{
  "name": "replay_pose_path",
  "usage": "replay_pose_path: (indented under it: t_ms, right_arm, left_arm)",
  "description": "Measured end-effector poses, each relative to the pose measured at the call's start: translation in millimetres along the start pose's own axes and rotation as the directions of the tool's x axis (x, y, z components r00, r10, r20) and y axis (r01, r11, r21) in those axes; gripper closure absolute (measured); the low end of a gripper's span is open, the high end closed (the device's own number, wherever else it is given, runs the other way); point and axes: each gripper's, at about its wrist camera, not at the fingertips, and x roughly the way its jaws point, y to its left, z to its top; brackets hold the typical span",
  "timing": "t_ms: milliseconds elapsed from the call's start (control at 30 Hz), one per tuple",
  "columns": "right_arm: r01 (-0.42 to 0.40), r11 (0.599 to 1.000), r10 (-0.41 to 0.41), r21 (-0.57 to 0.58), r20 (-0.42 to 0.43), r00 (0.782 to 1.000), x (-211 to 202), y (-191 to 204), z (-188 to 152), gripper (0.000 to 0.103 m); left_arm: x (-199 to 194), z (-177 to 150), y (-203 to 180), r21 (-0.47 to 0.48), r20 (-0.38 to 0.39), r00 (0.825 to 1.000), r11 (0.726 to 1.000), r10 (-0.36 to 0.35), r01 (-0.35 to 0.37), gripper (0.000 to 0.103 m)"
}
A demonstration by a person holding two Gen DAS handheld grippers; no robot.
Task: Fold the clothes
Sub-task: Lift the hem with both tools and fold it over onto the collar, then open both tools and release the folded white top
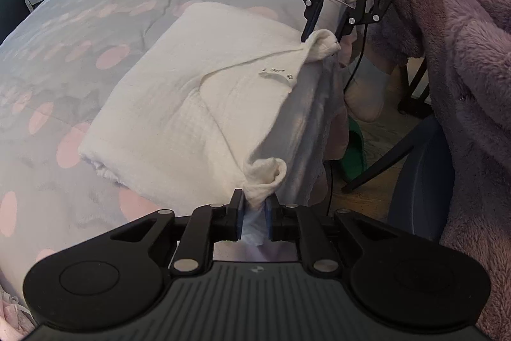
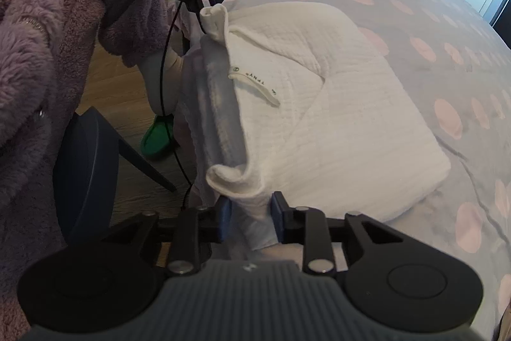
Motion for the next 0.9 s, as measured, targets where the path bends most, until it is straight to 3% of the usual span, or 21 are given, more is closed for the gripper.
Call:
replay_pose_path:
  t_ms: [333,433,500,567,733,900]
  right_arm:
    - [-0.033,0.999,0.032,0.038,0.021,0.999,-23.5,-0.5,3.9,0.07]
    - [-0.015,0.995,0.007,0.097,0.088,0.996,-36.0,-7.6,8.9,0.071]
    - [0.003,0.993,-0.013,0.118,0.084,0.996,-31.7,-9.0,12.5,0.072]
    - [0.022,0.99,-0.033,0.139,0.079,0.996,-27.4,-10.3,16.1,0.081]
    - [0.066,0.98,-0.077,0.185,0.054,0.996,-14.0,-12.5,23.8,0.084]
    - [0.113,0.987,-0.102,0.117,-0.099,0.99,25.1,2.0,15.0,0.083]
  left_arm:
    - [-22.4,6.5,-7.8,-0.027,0.041,0.995,0.996,-0.088,0.089,0.083]
    - [-33.8,13.1,-0.2,-0.098,0.127,0.99,0.992,-0.064,0.077,0.083]
    - [-36.3,18.0,8.3,-0.162,0.167,0.986,0.986,-0.021,0.048,0.083]
    - [-36.5,22.7,16.7,-0.219,0.194,0.981,0.975,0.019,0.024,0.083]
    - [-11.3,26.9,23.6,-0.235,0.128,0.992,0.972,0.006,0.024,0.083]
    - [22.3,13.6,21.1,-0.222,0.024,1.0,0.975,-0.014,0.019,0.083]
